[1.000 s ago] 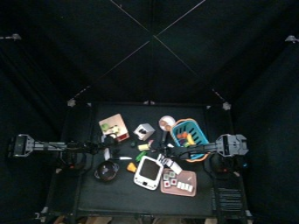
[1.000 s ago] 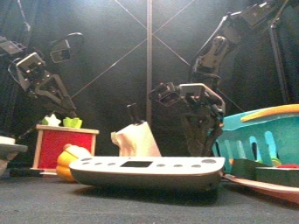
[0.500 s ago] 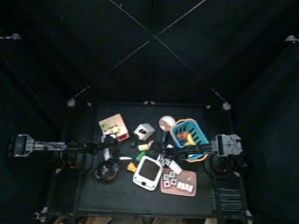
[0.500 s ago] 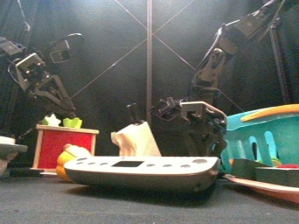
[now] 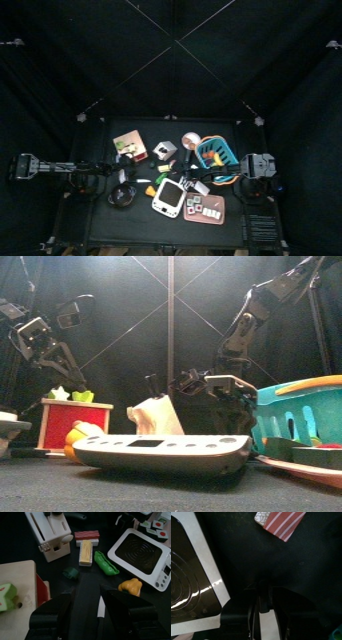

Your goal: Grab cleaver handle

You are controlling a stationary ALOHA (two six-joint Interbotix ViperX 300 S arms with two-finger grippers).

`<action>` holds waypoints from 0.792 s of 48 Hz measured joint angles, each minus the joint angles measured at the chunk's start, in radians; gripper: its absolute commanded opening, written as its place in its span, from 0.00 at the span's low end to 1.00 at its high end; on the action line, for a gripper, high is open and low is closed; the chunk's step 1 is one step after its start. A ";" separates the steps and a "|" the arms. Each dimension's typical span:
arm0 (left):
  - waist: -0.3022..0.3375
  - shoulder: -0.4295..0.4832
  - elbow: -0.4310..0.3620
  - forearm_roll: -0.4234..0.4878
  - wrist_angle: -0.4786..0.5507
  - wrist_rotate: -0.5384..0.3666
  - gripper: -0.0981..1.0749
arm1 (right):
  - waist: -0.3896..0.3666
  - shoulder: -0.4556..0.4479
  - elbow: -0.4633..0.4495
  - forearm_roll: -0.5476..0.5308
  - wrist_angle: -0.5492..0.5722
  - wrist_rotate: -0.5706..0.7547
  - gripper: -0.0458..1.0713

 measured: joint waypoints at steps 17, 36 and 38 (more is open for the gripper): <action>0.000 0.000 0.000 0.000 -0.003 0.000 0.79 | 0.006 -0.048 -0.074 -0.020 0.121 -0.003 0.54; -0.002 -0.057 0.018 0.015 -0.015 0.025 0.79 | 0.011 -0.066 -0.140 -0.040 0.181 -0.002 0.54; -0.002 -0.066 0.018 0.017 -0.015 0.026 0.79 | 0.011 -0.064 -0.140 -0.040 0.183 -0.002 0.54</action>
